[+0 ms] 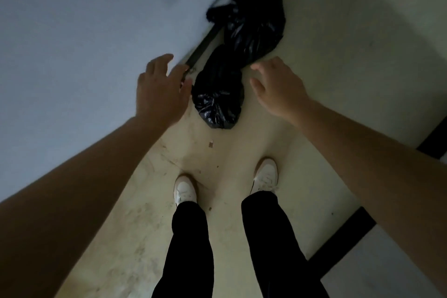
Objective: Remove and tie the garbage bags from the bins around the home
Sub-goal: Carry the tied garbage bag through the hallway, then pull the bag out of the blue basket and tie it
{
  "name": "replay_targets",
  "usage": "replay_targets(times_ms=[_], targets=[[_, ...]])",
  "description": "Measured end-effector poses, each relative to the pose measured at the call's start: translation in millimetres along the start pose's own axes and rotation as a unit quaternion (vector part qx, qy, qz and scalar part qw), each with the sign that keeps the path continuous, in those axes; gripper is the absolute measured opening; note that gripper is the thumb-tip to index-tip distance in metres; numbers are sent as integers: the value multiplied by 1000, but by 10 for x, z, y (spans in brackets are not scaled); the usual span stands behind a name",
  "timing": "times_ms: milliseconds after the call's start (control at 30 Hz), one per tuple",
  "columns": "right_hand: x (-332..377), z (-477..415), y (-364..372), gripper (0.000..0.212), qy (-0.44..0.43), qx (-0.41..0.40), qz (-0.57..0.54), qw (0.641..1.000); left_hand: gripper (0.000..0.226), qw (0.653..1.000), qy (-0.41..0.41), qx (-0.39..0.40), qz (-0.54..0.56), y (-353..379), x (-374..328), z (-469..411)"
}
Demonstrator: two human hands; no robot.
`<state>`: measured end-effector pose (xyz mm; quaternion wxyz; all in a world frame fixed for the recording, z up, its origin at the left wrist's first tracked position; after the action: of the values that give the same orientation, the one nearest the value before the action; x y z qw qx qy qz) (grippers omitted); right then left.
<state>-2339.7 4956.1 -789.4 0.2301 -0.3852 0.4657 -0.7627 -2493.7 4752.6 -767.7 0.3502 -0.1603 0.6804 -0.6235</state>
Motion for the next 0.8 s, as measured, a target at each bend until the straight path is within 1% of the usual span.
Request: replay_targets(times_ms=[67,133,200,300,433,500,600,700,800], targets=[[129,37,-580,41,-47,-56,35,997,42,998,35,-32,-33,-528,-215,-118],[335,91,-1243,42,-94,-110,61,988,49,995,47,-60,-61,-1191,-508,-213],[586,186,-1933,43,-121,-154,69,978,56,993,38,-75,-82,-1912,-828,-240],[1016,385,-2932,45,-154,-218,71,961,58,988,26,-110,-103,-2968,-1228,-132],[1663,723,-3923,49,-214,-289,66,931,59,973,-20,-195,-118,-4219,-1453,328],[2075,932,-4249,50,-278,-324,61,903,61,961,-39,-237,-138,-4771,-1464,691],[2826,1336,-4623,52,-362,-353,45,862,62,935,-78,-303,-170,-5559,-1356,1348],[3723,1925,-4831,53,-440,-367,11,819,61,893,-124,-381,-207,-6312,-1142,2228],[4700,2729,-4800,54,-517,-371,-24,771,61,842,-194,-435,-252,-6903,-866,3397]])
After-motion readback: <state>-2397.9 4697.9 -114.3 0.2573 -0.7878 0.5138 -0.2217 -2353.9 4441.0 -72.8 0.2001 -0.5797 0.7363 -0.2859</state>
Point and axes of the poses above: each hand's wrist, its own z-axis away from the middle knuckle, its own y-axis out of the palm, x = y × z, the point moved 1 cm from there along -z, towards the middle knuckle, and after that the axes turned 7 degrees about -x, right-handed, at the moved point
